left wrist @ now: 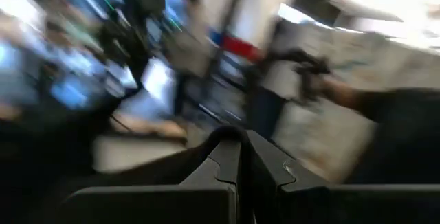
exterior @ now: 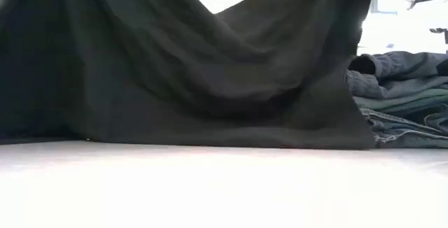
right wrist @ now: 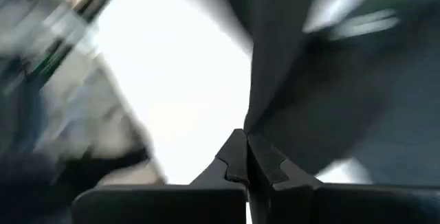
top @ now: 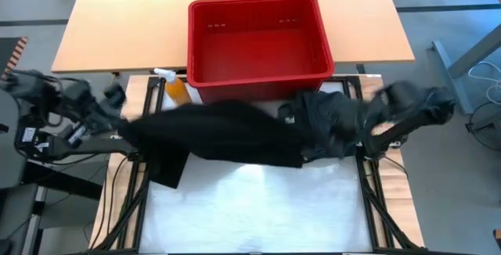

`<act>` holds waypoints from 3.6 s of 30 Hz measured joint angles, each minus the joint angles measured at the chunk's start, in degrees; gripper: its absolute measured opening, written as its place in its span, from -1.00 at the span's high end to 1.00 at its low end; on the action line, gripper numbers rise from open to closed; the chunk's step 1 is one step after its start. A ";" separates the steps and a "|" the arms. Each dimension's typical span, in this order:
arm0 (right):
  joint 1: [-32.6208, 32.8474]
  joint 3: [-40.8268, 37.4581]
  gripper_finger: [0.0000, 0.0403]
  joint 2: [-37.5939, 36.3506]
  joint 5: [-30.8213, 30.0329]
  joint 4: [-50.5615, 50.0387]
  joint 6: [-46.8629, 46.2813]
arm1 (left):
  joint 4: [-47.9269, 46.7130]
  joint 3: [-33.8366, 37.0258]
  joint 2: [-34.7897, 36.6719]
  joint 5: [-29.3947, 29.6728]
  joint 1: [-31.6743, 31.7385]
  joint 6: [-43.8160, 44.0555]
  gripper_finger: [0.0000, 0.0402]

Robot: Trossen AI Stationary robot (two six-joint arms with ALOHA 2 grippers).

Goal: Fold Laundry from Bin
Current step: Fold the black shirt

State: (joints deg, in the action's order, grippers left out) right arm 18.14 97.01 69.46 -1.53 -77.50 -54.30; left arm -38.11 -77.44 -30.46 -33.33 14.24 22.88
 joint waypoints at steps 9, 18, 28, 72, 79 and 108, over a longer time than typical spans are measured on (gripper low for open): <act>29.23 -6.69 0.93 4.35 -9.80 23.21 -17.84 | 7.66 19.31 6.71 -11.43 0.00 21.95 1.00; 36.51 -1.47 0.93 2.29 -46.85 34.13 3.39 | 60.78 29.34 3.13 -4.59 0.03 22.58 1.00; 11.45 14.64 0.93 -5.30 -48.87 34.71 35.08 | 61.06 10.71 -12.67 7.10 7.98 3.35 1.00; 33.38 -7.47 0.93 12.92 -9.59 4.02 -53.10 | -5.78 54.08 19.02 -3.55 -32.65 40.76 1.00; 22.63 -12.94 0.92 13.36 6.41 0.41 -42.55 | -14.77 56.77 24.22 -4.14 -35.63 41.15 1.00; 32.68 -17.68 -0.24 32.99 -0.94 28.76 -70.47 | -11.50 56.75 24.83 1.36 -35.60 37.55 1.00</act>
State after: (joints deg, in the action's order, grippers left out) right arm 50.82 79.33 102.45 -2.47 -48.74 -124.76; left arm -49.60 -20.69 -5.63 -31.97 -21.37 60.43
